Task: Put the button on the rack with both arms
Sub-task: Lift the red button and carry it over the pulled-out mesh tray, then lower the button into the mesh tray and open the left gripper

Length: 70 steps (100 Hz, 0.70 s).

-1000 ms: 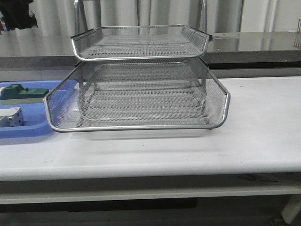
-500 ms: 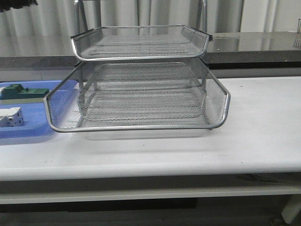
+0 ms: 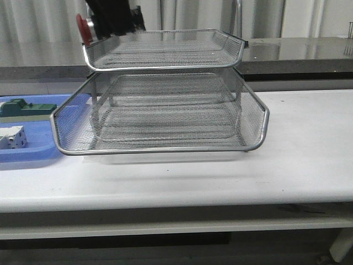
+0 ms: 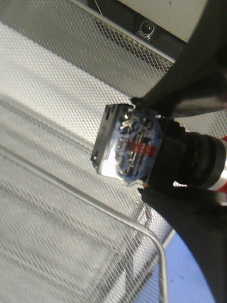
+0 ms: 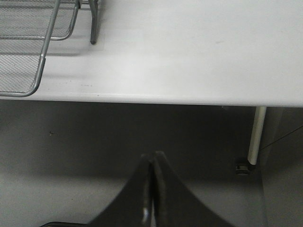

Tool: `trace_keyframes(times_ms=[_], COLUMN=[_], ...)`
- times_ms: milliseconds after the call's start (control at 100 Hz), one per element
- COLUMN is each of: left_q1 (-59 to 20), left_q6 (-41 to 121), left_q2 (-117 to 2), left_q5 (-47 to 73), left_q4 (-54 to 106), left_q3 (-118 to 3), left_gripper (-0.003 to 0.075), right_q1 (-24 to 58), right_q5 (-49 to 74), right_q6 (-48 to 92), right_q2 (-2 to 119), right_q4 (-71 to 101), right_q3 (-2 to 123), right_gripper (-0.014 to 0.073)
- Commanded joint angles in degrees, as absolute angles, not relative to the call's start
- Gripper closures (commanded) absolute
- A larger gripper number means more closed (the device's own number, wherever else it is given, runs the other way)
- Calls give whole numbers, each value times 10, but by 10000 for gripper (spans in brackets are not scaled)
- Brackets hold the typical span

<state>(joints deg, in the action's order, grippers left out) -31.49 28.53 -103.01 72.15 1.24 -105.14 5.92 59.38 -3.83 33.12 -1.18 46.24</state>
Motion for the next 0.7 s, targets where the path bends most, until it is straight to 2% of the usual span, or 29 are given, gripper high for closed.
trace_keyframes(times_ms=[0, 580, 690], left_q1=[-337, -352, -353], left_q6=[278, 278, 278], left_q2=[-1025, -1121, -1122], left_q5=[705, 692, 692], left_q4=[19, 24, 29], left_q3=[-1065, -1065, -1065], left_gripper=[741, 737, 685], right_q1=[57, 57, 57], right_q5=[562, 562, 562], right_q6=[-37, -37, -37], right_q2=[332, 332, 332], right_q4=[-18, -18, -18], right_q3=[482, 482, 482], right_gripper=[662, 662, 662])
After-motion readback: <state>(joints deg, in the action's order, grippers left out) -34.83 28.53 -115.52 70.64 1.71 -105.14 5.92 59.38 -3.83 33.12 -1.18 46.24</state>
